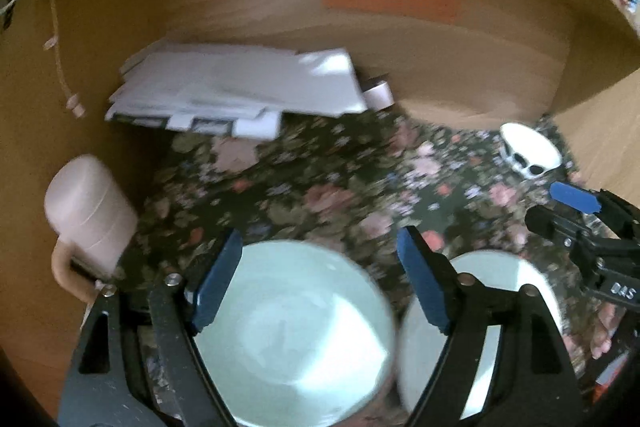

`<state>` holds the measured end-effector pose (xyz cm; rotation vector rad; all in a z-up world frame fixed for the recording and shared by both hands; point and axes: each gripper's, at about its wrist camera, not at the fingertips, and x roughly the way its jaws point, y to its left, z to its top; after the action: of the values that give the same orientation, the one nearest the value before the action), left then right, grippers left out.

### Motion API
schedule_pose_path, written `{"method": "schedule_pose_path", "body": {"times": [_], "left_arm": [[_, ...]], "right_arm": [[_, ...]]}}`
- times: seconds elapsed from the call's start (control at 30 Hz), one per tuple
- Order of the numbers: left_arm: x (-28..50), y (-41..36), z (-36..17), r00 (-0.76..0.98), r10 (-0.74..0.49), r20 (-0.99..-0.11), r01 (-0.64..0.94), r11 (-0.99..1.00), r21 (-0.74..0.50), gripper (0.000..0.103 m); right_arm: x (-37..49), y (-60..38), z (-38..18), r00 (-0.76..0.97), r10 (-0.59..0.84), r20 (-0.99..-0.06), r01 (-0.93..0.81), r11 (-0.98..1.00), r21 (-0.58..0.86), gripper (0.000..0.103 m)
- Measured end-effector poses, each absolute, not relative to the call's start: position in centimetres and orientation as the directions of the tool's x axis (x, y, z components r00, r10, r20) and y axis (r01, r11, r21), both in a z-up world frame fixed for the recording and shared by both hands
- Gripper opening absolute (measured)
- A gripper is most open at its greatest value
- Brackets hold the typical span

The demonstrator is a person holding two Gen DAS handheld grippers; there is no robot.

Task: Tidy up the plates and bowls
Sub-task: 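Move both tools to the white spotted bowl and close on its rim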

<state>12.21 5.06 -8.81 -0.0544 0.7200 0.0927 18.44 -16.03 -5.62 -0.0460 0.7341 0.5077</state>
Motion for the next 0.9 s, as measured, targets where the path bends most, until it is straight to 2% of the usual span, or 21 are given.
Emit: {"method": "schedule_pose_path", "body": {"times": [0.13, 0.27, 0.5, 0.8, 0.9], "left_arm": [[13.3, 2.8, -7.2, 0.769, 0.011, -0.639, -0.052, 0.998, -0.044, 0.089], [14.8, 0.8, -6.1, 0.778, -0.024, -0.628, -0.013, 0.998, -0.055, 0.093], [18.3, -2.5, -5.9, 0.756, -0.085, -0.649, 0.061, 0.996, -0.06, 0.093], [23.1, -4.9, -8.2, 0.707, -0.124, -0.697, 0.12, 0.991, -0.055, 0.093], [24.4, -5.1, -8.7, 0.695, -0.13, -0.708, 0.126, 0.99, -0.058, 0.093]], "right_arm": [[19.8, -19.3, -5.0, 0.671, 0.37, -0.643, -0.389, 0.913, 0.12, 0.077], [21.8, -22.6, -5.0, 0.69, 0.319, -0.65, -0.309, 0.942, 0.134, 0.077], [25.0, -27.5, -6.7, 0.695, 0.224, -0.683, -0.171, 0.974, 0.146, 0.077], [30.2, -32.4, -10.8, 0.65, 0.111, -0.752, 0.003, 0.989, 0.149, 0.077], [31.7, -33.3, -12.0, 0.626, 0.096, -0.774, 0.039, 0.987, 0.154, 0.073]]}}
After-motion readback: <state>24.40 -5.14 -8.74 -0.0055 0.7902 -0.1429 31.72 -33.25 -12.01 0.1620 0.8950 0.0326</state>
